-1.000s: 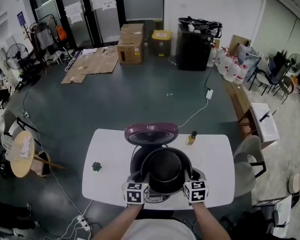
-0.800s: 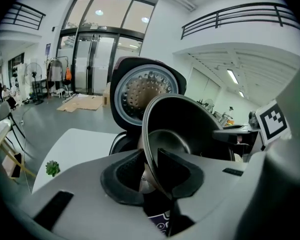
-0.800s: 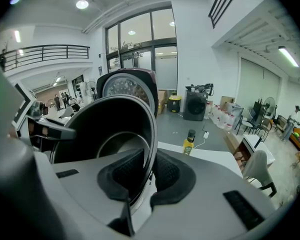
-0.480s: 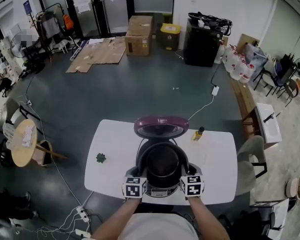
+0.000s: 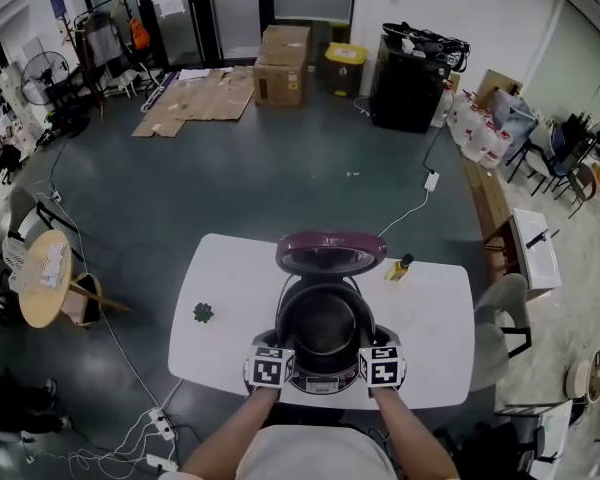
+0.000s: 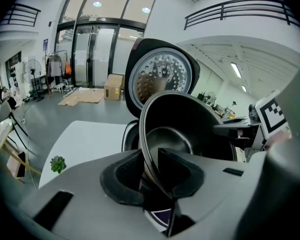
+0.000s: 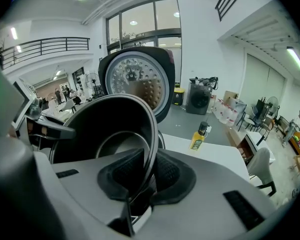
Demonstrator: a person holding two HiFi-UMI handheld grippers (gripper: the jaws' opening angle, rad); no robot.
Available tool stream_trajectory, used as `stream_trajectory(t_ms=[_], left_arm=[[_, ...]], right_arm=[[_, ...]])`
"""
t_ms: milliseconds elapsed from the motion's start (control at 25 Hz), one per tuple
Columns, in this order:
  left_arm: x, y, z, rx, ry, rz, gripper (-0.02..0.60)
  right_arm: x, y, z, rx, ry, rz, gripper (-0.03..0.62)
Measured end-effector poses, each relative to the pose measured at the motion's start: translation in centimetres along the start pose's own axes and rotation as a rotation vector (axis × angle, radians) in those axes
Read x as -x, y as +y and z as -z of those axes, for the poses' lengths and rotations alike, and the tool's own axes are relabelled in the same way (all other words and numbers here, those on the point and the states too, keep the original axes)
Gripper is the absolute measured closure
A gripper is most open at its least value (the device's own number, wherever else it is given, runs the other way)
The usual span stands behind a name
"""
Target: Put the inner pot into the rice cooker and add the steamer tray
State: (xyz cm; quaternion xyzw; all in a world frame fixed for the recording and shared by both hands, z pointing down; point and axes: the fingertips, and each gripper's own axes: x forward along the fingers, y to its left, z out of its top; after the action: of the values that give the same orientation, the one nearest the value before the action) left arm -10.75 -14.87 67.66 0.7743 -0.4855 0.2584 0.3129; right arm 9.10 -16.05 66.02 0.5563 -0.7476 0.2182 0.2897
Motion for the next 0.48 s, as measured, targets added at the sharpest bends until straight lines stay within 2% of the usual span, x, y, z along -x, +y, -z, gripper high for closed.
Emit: stream_trajectory(t_ms=[480], left_arm=[[-2.2, 0.7, 0.2, -0.038, 0.069, 0.014, 0.469]], right_arm=[[-2.5, -0.4, 1.2, -0.022, 0.087, -0.016, 0.528]])
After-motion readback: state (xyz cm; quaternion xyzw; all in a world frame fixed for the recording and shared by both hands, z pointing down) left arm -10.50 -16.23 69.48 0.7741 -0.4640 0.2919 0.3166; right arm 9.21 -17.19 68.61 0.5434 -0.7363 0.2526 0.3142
